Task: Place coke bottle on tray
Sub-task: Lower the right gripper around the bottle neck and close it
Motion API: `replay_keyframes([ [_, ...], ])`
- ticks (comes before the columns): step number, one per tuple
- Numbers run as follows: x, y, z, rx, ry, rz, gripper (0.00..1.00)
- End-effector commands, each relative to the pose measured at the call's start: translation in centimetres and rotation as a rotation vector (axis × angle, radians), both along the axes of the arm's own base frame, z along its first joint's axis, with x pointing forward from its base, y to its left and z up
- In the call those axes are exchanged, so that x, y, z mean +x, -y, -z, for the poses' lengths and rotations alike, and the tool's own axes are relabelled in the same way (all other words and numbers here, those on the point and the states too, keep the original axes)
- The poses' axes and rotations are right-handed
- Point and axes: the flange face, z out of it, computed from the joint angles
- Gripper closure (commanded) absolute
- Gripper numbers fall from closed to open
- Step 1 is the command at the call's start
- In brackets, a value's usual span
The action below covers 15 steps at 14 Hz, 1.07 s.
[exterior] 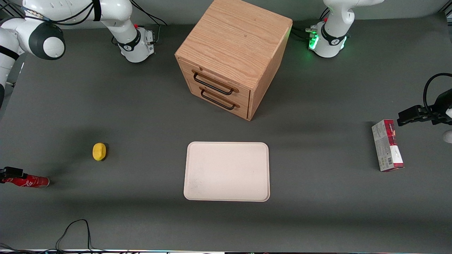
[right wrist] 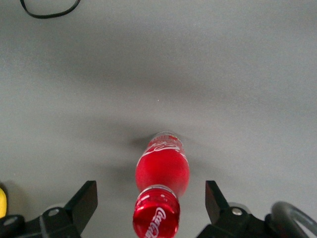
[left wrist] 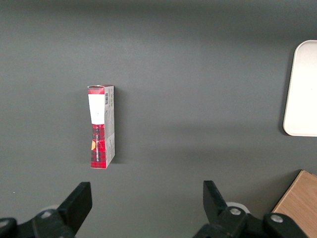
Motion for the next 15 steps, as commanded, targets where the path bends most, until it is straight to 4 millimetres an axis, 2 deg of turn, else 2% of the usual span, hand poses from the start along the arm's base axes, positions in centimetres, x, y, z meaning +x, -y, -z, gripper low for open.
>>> replay_keyframes([
  [1, 0.2, 0.3, -0.2, -0.043, -0.003, -0.051, 0.49],
  [4, 0.4, 0.0, -0.2, -0.053, -0.006, -0.088, 0.69],
  [8, 0.4, 0.0, -0.2, -0.057, -0.008, -0.116, 0.92],
  [11, 0.2, 0.1, -0.4, -0.055, -0.015, -0.128, 0.94],
  [13, -0.5, 0.1, -1.9, -0.04, -0.054, -0.129, 0.94],
  [15, -1.7, 0.4, -6.2, -0.037, -0.065, -0.137, 0.94],
])
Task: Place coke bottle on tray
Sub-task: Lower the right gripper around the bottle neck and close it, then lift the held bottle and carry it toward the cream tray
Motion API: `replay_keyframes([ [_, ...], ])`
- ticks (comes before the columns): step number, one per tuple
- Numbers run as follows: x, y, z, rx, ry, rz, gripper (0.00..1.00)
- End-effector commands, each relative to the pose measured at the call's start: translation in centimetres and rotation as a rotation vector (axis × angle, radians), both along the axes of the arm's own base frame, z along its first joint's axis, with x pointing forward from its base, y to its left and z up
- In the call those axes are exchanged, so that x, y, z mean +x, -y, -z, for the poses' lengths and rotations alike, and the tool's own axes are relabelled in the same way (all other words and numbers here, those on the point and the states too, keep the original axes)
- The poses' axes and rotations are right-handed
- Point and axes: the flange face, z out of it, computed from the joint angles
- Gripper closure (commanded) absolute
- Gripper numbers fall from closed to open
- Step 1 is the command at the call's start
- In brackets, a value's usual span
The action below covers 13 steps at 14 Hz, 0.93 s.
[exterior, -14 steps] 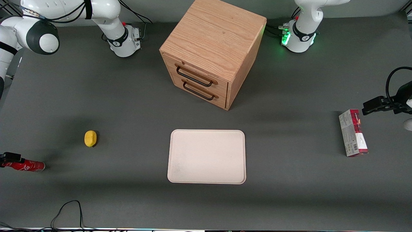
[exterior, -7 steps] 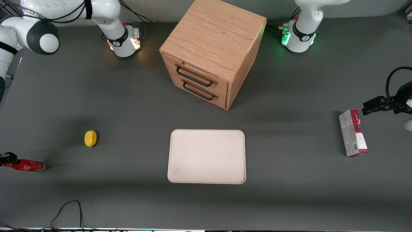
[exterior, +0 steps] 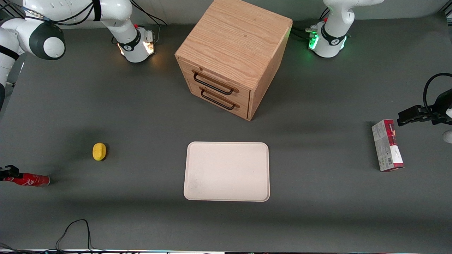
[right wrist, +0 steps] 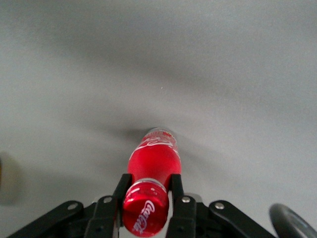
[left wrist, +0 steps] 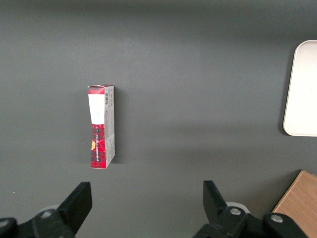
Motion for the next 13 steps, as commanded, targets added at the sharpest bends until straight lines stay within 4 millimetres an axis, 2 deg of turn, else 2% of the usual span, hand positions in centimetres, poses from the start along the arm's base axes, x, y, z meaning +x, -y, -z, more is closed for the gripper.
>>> replay_keyframes([
  [1, -1.7, 0.3, -6.9, -0.016, -0.028, -0.033, 0.94],
  [4, -4.6, 0.8, -14.5, -0.016, -0.025, -0.022, 0.94],
  [5, -6.4, -0.2, -19.5, -0.017, -0.028, -0.021, 0.94],
  [8, -10.0, -2.4, -28.6, -0.036, 0.005, -0.02, 0.94],
  [10, -12.0, -3.7, -32.3, -0.04, 0.012, -0.011, 0.94],
  [11, -12.5, -4.2, -33.3, -0.036, 0.016, -0.011, 0.94],
  [13, -12.2, -5.4, -33.7, -0.031, 0.019, -0.028, 0.94],
])
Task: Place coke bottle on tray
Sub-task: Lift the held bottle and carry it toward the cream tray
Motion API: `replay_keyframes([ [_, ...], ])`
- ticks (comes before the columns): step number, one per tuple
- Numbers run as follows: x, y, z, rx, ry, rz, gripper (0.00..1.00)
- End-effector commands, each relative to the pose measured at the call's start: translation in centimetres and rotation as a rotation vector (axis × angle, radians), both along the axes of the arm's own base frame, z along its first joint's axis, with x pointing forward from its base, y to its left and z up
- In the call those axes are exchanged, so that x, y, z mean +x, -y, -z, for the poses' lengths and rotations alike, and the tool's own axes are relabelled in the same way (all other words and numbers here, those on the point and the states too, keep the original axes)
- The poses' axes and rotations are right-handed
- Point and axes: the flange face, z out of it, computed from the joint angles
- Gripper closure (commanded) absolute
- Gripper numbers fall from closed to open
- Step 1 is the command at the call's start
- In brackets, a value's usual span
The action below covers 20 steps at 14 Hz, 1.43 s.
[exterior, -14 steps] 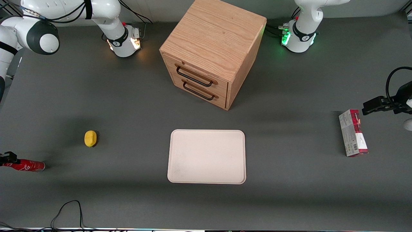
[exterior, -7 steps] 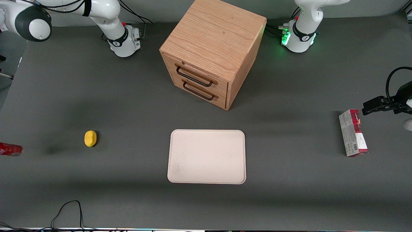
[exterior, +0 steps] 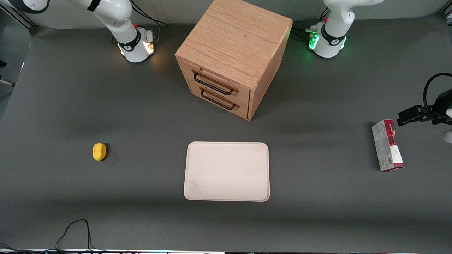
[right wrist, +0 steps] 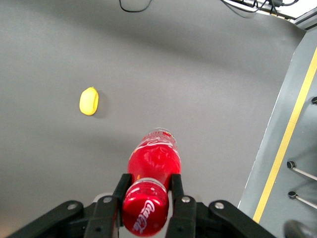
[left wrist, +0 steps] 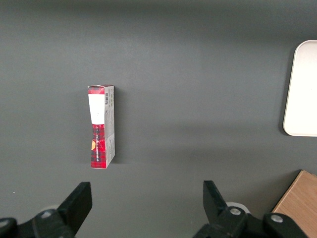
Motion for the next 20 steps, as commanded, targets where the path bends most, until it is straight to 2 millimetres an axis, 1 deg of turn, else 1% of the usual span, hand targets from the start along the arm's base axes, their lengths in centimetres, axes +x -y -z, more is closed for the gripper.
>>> replay_keyframes([
  [1, 1.2, -2.9, 0.4, 0.013, -0.019, -0.024, 0.94],
  [2, 2.4, -6.0, 0.2, 0.018, -0.029, -0.018, 0.94],
  [3, 3.1, -9.1, -0.4, 0.02, -0.031, -0.014, 0.94],
  [5, 5.4, -16.2, -0.6, 0.02, -0.028, -0.028, 0.94],
  [6, 6.3, -20.3, -0.6, 0.021, -0.029, -0.025, 0.94],
  [7, 7.0, -24.9, -0.6, 0.018, -0.029, -0.025, 0.94],
  [9, 7.7, -33.8, -0.6, 0.019, -0.02, 0.022, 0.94],
  [10, 7.8, -38.6, -0.1, 0.018, -0.019, 0.046, 0.94],
  [11, 7.6, -43.3, -0.1, 0.018, 0.0, 0.057, 0.94],
  [13, 7.0, -51.3, 1.1, -0.015, 0.033, 0.083, 0.94],
  [15, 5.6, -57.7, 1.3, -0.013, 0.072, 0.08, 0.94],
  [17, 4.6, -62.2, 2.1, 0.012, 0.095, 0.116, 0.94],
  [18, 4.0, -64.7, 2.6, 0.019, 0.106, 0.09, 0.94],
  [19, 3.7, -66.4, 3.1, 0.026, 0.117, 0.069, 0.94],
  [20, 3.6, -67.5, 3.5, 0.033, 0.126, 0.052, 0.94],
])
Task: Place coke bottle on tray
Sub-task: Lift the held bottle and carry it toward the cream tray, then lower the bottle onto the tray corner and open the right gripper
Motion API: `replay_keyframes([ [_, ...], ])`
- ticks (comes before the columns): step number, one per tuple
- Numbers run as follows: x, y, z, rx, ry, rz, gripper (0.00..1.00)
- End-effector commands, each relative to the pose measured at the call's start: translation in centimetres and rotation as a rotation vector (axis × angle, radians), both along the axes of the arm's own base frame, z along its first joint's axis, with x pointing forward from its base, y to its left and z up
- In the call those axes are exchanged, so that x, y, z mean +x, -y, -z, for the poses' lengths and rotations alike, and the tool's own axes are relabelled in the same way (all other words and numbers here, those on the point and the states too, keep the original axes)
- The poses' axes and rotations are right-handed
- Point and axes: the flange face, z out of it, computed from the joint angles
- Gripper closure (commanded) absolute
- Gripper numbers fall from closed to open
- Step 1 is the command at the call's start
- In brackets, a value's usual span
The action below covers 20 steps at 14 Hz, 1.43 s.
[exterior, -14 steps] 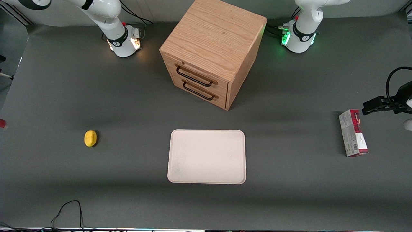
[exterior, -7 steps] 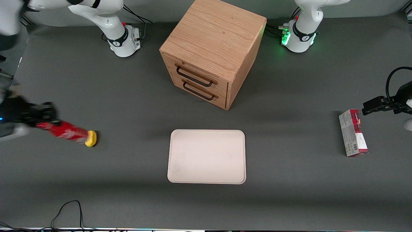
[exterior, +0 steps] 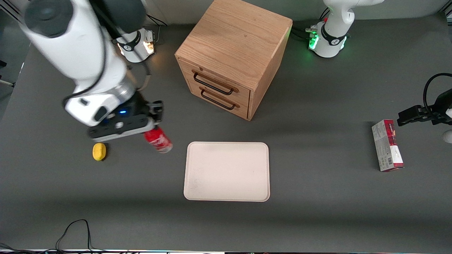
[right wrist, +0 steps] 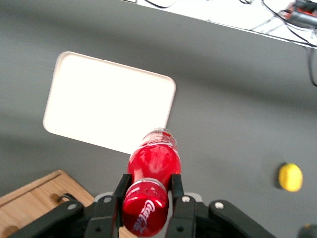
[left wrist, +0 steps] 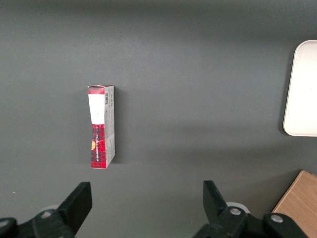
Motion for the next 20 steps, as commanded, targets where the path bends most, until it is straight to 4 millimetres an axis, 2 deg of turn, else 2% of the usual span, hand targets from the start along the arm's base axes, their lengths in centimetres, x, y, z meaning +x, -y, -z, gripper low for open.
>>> replay_keyframes([
  [1, 0.2, -2.0, 0.9, -0.001, 0.041, 0.003, 0.94],
  [2, 0.8, -2.4, 2.2, 0.0, 0.041, -0.005, 0.94],
  [3, 1.6, -2.7, 4.3, -0.012, 0.021, -0.012, 0.93],
  [9, 6.0, -4.0, 17.8, -0.029, -0.013, -0.015, 0.93],
  [11, 6.6, -4.5, 21.3, -0.014, 0.014, -0.024, 0.93],
  [13, 7.4, -4.0, 24.5, -0.004, 0.026, -0.018, 0.93],
  [15, 8.1, -3.5, 27.5, -0.007, 0.011, -0.008, 0.93],
  [18, 8.7, -3.1, 29.3, 0.002, 0.012, 0.003, 0.92],
  [19, 8.8, -3.0, 29.4, 0.003, 0.011, 0.006, 0.9],
  [20, 8.8, -3.0, 29.5, 0.003, 0.01, 0.014, 0.74],
])
